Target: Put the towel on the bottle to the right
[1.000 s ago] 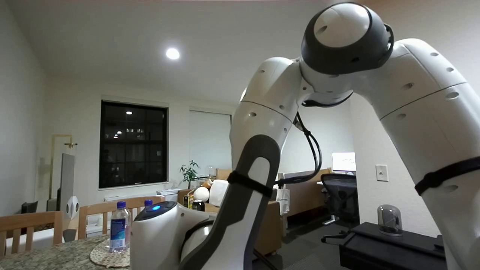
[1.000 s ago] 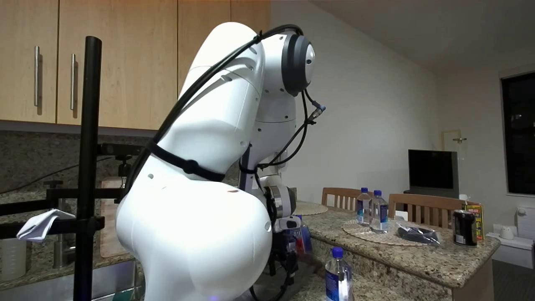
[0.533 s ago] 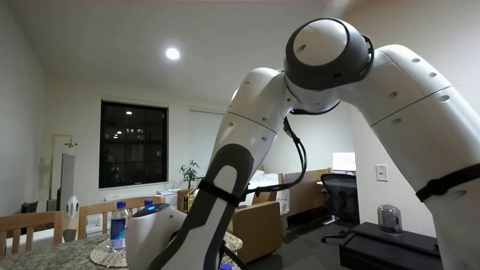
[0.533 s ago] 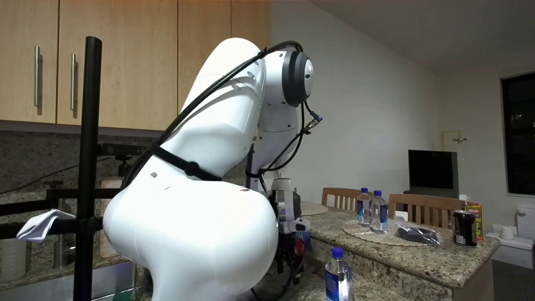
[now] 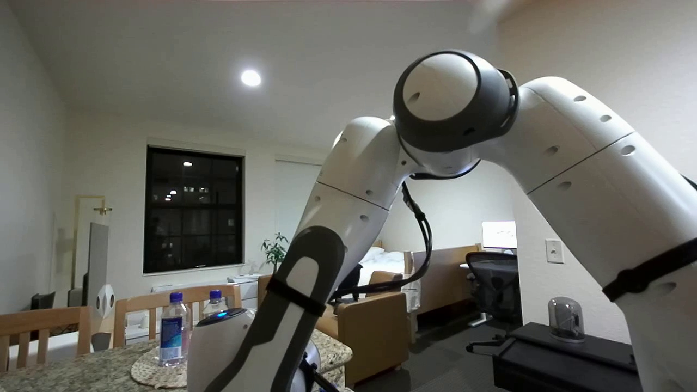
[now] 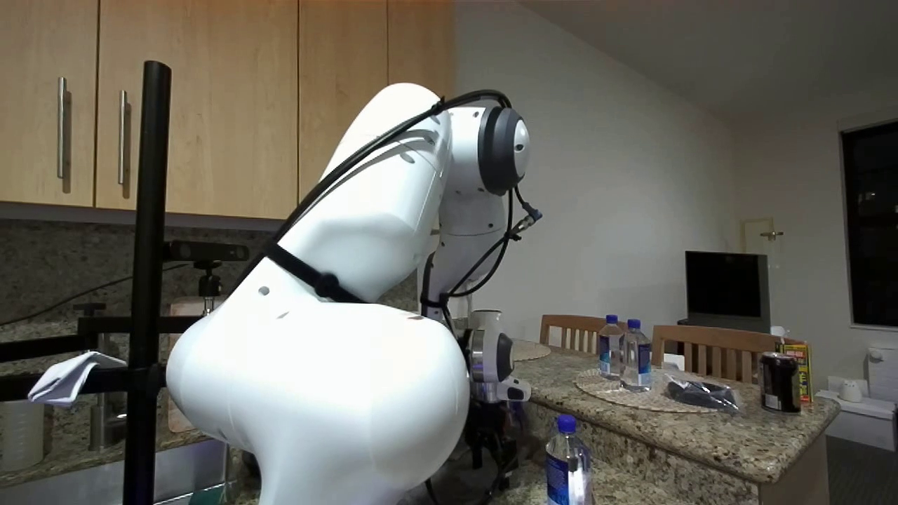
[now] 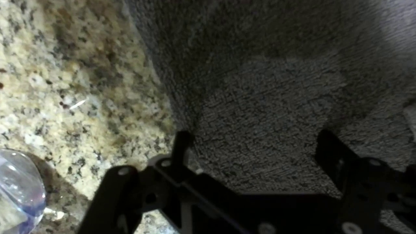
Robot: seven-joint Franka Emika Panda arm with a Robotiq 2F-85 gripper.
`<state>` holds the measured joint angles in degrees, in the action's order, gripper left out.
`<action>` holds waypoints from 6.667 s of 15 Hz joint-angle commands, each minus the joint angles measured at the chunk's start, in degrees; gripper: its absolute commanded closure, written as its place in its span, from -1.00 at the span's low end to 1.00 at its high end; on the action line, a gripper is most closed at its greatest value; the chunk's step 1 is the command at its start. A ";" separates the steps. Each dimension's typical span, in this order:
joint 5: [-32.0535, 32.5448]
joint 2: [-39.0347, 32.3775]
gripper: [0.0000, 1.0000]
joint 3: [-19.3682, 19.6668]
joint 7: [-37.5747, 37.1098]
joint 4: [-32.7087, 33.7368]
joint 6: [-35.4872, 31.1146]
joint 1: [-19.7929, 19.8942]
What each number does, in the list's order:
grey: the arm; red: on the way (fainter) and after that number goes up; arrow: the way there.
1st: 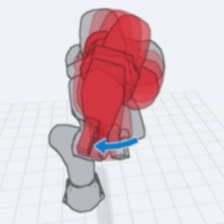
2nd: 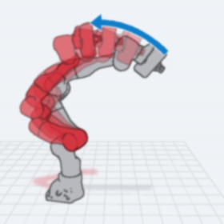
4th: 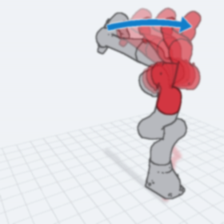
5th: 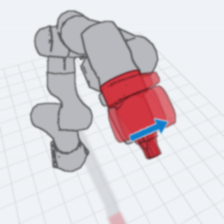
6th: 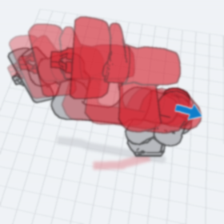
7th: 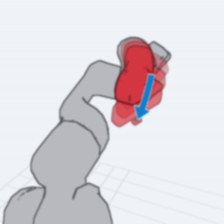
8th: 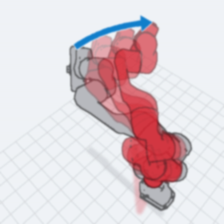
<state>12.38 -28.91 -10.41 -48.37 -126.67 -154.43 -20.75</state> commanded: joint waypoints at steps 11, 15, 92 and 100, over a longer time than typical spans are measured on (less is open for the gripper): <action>-14.13 0.05 0.41 -0.82 13.43 -1.45 -0.46 -0.45; -18.05 0.40 0.81 -3.01 15.24 -1.28 -0.40 1.16; -28.34 44.92 0.82 6.49 4.59 -12.94 20.97 17.31; -31.14 38.87 0.83 6.36 5.84 -13.41 17.53 17.11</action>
<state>-16.51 11.66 -3.97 -45.16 -140.02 -134.81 -3.89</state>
